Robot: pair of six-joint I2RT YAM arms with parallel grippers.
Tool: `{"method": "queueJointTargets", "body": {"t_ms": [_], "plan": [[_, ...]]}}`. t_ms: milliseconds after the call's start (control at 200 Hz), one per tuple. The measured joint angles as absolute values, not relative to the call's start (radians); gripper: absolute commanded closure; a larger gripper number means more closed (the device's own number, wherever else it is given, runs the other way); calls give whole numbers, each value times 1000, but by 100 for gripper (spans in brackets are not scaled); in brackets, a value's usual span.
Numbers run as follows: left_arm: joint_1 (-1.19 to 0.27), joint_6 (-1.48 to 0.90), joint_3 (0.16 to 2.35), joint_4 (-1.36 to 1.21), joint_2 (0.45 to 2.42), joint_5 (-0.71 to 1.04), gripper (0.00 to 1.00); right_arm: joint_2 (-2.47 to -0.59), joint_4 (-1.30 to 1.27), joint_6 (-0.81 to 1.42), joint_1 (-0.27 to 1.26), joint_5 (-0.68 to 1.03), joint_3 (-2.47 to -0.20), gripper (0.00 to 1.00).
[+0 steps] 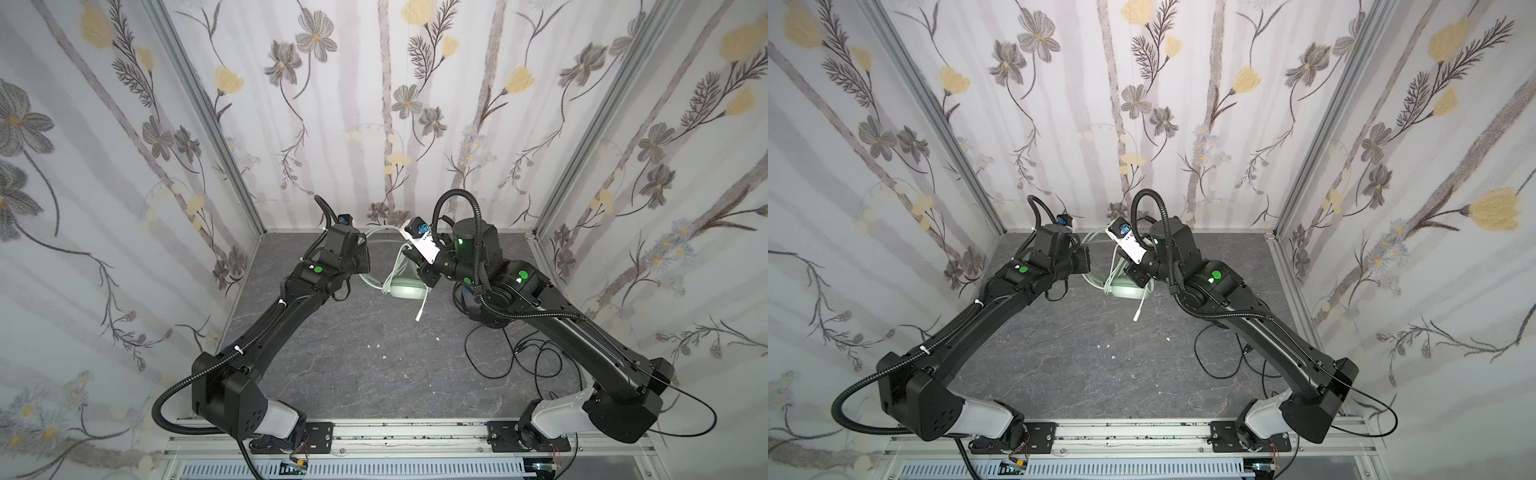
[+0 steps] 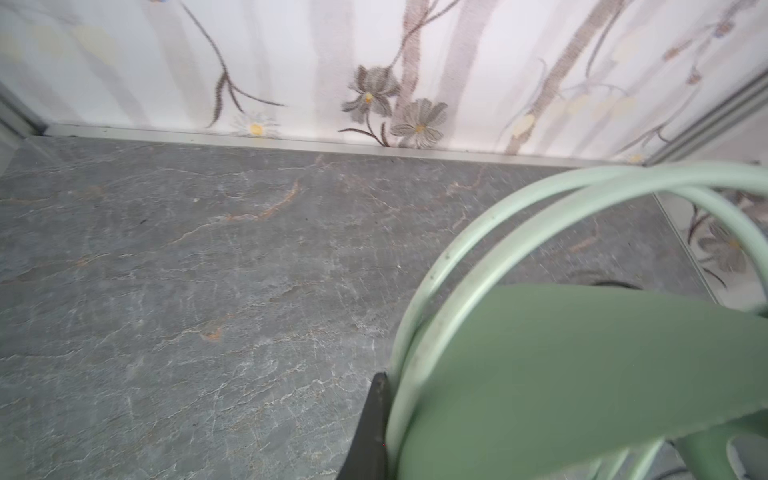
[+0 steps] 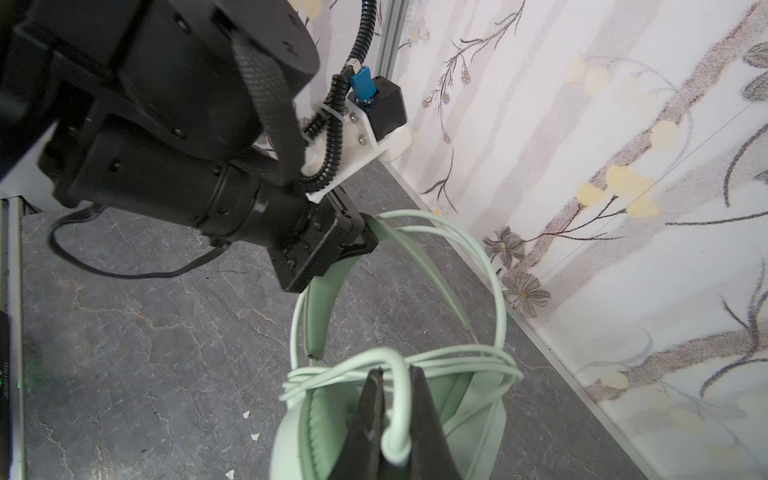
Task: Wrap the headphones
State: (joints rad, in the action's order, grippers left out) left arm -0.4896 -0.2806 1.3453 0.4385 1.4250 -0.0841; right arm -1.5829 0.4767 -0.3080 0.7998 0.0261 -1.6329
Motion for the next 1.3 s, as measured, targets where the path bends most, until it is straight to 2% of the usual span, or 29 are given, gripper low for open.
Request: {"method": "queueJointTargets", "body": {"t_ms": [315, 729, 1299], "plan": [[-494, -201, 1271, 500, 1285, 68, 100, -1581, 548, -399, 733, 16, -1626, 100], [-495, -201, 1276, 533, 1240, 121, 100, -1554, 535, -424, 660, 42, -1501, 100], [-495, -186, 1309, 583, 1258, 107, 100, -1427, 326, -366, 635, 80, -1248, 76]]}}
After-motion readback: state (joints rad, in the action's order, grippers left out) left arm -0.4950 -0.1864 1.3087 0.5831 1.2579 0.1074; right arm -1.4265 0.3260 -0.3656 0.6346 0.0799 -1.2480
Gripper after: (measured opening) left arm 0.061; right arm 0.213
